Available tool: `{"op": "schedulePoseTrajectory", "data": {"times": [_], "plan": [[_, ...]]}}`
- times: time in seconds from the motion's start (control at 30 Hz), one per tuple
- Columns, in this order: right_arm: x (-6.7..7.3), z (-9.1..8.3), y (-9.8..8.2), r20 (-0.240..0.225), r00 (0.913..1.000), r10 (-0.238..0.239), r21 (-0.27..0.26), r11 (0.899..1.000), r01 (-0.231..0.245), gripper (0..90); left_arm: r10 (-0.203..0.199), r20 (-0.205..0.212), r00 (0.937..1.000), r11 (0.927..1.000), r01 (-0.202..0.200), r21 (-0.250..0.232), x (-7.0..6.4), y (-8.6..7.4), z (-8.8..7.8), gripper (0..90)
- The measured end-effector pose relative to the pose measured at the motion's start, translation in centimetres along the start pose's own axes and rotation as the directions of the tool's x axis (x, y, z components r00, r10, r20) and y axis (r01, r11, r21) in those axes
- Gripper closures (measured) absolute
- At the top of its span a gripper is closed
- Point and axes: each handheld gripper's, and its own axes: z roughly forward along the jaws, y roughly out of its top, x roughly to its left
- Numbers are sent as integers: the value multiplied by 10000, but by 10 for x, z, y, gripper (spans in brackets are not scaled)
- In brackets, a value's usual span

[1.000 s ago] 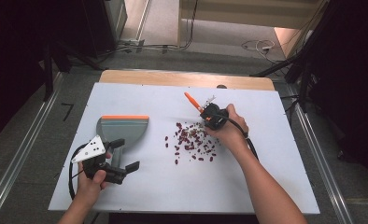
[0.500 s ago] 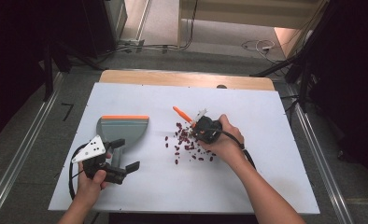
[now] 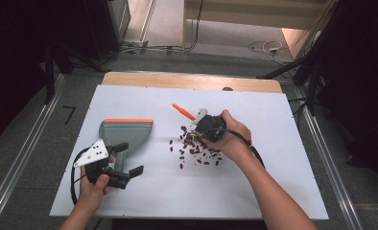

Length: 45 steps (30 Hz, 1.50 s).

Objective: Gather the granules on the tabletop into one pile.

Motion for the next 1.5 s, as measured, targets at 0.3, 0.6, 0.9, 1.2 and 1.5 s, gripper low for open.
{"op": "schedulePoseTrajectory", "data": {"times": [0.3,0.6,0.9,1.2,1.5], "plan": [[-17,44,27,46,9844,-1761,-550,9828,1761,687,15,56,10000,10000,-14,-65,0,0,-2,10],[5,57,29,-1032,9654,-2395,-513,9706,2353,684,-20,78,10000,10000,20,-69,1,0,-1,10],[21,45,20,-1542,9473,-2807,-760,9593,2719,682,19,102,9999,10000,-19,21,-1,0,0,10],[34,29,8,-1896,9296,-3161,-924,9483,3037,680,17,97,10000,10000,-17,33,-1,0,1,10],[44,19,0,-2014,9151,-3494,-909,9368,3378,678,6,98,10000,10000,-7,24,-2,0,1,10]]}}
